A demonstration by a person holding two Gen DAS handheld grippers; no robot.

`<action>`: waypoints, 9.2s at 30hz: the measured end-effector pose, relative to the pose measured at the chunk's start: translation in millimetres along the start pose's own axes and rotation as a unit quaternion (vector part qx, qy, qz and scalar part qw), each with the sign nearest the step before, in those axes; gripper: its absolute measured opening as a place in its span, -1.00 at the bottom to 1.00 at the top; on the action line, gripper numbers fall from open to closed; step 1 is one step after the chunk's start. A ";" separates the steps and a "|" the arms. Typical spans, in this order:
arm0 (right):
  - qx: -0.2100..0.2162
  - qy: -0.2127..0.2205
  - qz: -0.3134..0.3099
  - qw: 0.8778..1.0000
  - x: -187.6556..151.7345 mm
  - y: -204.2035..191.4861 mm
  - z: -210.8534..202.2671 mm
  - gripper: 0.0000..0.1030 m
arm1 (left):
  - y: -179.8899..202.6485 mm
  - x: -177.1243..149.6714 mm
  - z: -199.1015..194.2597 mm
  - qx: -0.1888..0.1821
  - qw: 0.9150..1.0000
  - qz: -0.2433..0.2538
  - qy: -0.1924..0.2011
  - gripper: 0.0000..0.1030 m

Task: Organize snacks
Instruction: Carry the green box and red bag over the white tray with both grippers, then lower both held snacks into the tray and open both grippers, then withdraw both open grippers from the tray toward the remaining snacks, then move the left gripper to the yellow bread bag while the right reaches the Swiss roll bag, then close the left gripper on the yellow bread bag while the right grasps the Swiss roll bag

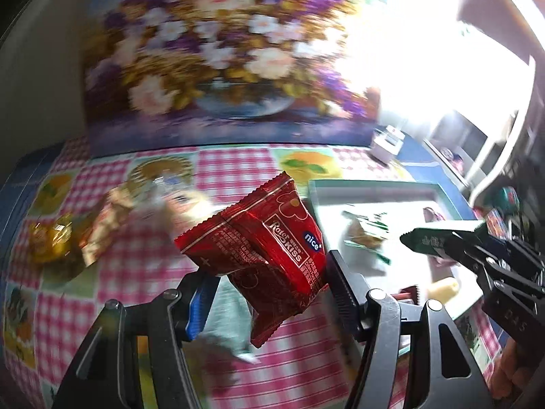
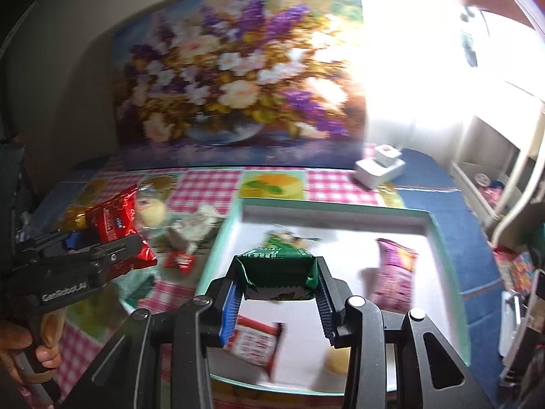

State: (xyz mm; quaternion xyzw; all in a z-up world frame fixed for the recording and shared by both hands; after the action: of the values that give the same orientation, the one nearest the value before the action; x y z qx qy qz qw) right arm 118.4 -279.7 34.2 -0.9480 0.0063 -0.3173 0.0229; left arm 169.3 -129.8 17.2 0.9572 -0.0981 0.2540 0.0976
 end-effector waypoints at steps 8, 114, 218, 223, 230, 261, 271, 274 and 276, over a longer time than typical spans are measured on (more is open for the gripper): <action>-0.046 -0.018 0.034 0.998 -14.5 51.6 2.5 -0.18 | 62.8 6.5 30.7 -0.027 0.997 0.066 -0.034 0.24; 0.004 -0.116 -0.008 0.993 -19.4 -2.1 63.8 0.48 | -104.6 -2.9 9.8 0.059 0.992 -0.113 0.002 0.91; 0.039 -0.195 -0.345 0.917 63.4 -353.1 183.0 0.90 | -345.8 -23.3 19.4 0.090 0.965 -0.239 -0.057 0.63; 0.032 -0.202 -0.337 0.919 63.4 -351.2 194.2 0.90 | -345.5 -23.6 19.4 0.090 0.965 -0.239 -0.057 0.64; 0.022 -0.201 -0.336 0.920 63.6 -350.0 205.4 0.90 | -345.5 -23.7 19.8 0.091 0.965 -0.238 -0.058 0.64; 0.034 -0.173 -0.250 0.952 59.8 -343.2 203.5 0.78 | -337.8 -22.2 22.6 0.110 0.970 -0.208 -0.066 0.68; 0.042 -0.158 -0.225 0.961 46.8 -349.6 184.8 0.69 | -337.6 -20.7 21.7 0.109 0.971 -0.205 -0.066 0.67; 0.042 -0.148 -0.222 0.963 52.0 -349.4 174.4 0.64 | -336.3 -20.2 21.3 0.109 0.971 -0.204 -0.066 0.66; 0.046 -0.144 -0.221 0.963 55.1 -349.3 171.6 0.56 | -335.9 -19.8 21.0 0.109 0.971 -0.204 -0.065 0.65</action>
State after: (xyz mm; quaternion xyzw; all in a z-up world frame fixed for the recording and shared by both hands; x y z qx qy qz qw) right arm 264.8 74.6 -53.0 -0.9595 -0.2215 -0.1742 -0.0040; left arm 242.0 190.9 -56.6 0.9764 0.1215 0.1748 0.0360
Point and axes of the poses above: each gripper's, at about its wrist camera, not at the fingertips, and z roughly the way its jaws point, y to its right, x to its top, the point moved 9 cm from there along z, roughly the way its jaws point, and after that the axes turned 10 degrees about -y, right-handed, at the moved point
